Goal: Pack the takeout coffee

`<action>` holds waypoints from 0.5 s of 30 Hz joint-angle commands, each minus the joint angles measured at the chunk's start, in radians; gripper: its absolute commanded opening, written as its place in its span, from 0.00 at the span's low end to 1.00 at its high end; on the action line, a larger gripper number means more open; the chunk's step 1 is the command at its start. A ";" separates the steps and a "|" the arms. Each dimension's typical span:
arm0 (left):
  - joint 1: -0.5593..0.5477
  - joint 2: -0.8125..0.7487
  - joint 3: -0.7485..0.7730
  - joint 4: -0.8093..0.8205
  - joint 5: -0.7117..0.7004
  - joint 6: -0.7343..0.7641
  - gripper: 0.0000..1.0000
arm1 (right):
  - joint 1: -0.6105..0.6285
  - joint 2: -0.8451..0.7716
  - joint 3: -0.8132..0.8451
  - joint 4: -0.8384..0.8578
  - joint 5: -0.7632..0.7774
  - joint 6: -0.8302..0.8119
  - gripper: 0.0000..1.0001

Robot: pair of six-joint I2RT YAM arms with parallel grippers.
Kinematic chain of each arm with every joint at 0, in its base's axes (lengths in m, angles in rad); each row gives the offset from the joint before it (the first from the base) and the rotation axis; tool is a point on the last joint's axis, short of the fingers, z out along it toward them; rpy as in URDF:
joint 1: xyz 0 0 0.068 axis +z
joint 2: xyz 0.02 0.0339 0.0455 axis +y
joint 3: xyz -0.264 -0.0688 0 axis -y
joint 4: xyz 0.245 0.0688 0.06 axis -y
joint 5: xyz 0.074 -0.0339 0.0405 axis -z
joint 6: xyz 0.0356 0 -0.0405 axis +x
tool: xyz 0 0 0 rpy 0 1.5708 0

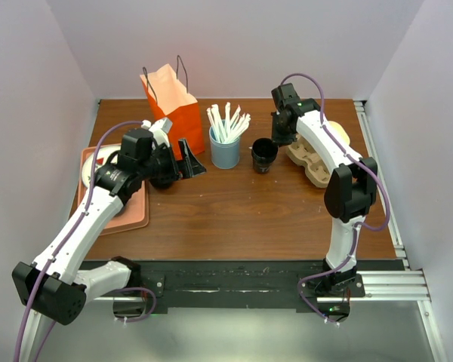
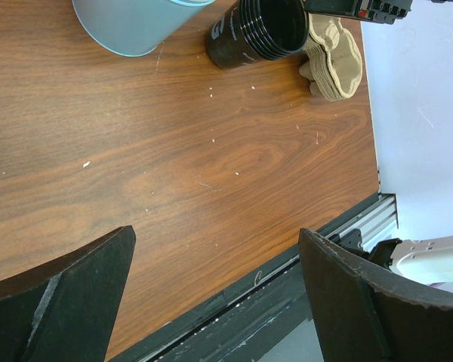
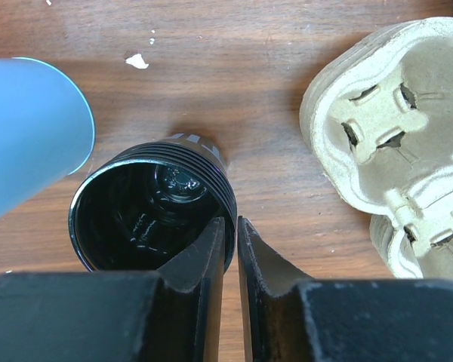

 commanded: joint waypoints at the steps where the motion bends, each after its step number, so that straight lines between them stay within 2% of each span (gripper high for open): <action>1: -0.003 0.001 0.012 0.036 0.018 0.012 0.94 | -0.003 0.003 0.033 -0.013 0.027 -0.014 0.16; 15: -0.003 0.000 0.009 0.036 0.021 0.017 0.94 | -0.005 0.004 0.010 -0.005 0.013 -0.006 0.15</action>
